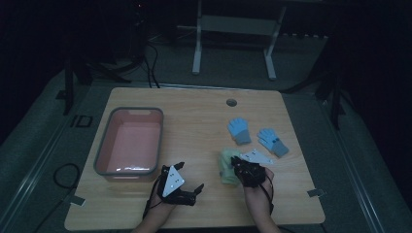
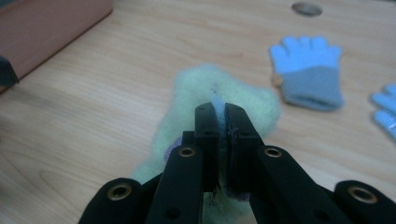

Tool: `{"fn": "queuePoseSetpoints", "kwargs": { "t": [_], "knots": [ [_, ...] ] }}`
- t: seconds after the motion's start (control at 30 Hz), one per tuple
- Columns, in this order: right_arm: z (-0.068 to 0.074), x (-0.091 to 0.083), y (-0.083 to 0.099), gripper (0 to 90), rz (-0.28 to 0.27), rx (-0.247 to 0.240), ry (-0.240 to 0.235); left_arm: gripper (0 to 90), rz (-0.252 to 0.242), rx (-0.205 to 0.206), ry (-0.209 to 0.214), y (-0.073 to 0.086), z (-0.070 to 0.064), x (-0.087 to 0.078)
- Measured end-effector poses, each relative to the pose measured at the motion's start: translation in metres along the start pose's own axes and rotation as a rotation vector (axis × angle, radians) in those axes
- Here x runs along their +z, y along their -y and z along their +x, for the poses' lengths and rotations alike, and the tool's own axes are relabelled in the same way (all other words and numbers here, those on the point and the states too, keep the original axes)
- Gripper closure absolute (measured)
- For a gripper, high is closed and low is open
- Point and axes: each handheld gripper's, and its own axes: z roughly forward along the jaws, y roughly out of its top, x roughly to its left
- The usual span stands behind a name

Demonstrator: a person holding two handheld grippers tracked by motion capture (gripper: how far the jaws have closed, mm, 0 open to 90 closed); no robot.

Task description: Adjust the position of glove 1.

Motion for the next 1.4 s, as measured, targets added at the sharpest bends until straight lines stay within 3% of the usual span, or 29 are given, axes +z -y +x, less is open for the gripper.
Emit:
{"fn": "queuePoseSetpoints", "kwargs": {
  "t": [0.37,0.53,0.87,0.9,1.13,1.3,1.33,1.37,1.4],
  "knots": [
    [0.0,0.019,0.011,84.9,0.052,-0.009,0.014,1.0,0.001,0.003,0.0,0.0,0.0,0.0],
    [0.002,0.027,0.017,84.0,0.076,-0.041,0.01,1.0,0.001,0.005,0.001,0.0,0.0,0.0],
    [-0.004,0.033,0.024,83.0,0.105,-0.055,-0.033,1.0,0.001,0.006,0.001,0.0,0.0,0.0],
    [-0.005,0.034,0.024,83.3,0.109,-0.067,-0.063,1.0,0.001,0.006,0.001,0.0,0.0,0.0],
    [-0.005,0.036,0.023,82.4,0.111,-0.105,-0.108,1.0,0.002,0.006,0.001,0.0,0.0,0.0],
    [-0.011,0.029,0.015,63.9,0.09,-0.083,-0.134,1.0,-0.001,0.004,0.006,0.0,0.0,0.0],
    [-0.011,0.029,0.015,63.9,0.09,-0.083,-0.134,1.0,-0.001,0.004,0.006,0.0,0.0,0.0],
    [-0.015,0.023,0.011,54.8,0.074,-0.083,-0.148,1.0,-0.014,-0.01,0.022,0.0,0.001,0.0],
    [-0.015,0.023,0.011,54.8,0.074,-0.083,-0.148,1.0,-0.014,-0.01,0.022,0.0,0.001,0.0]
  ]
}}
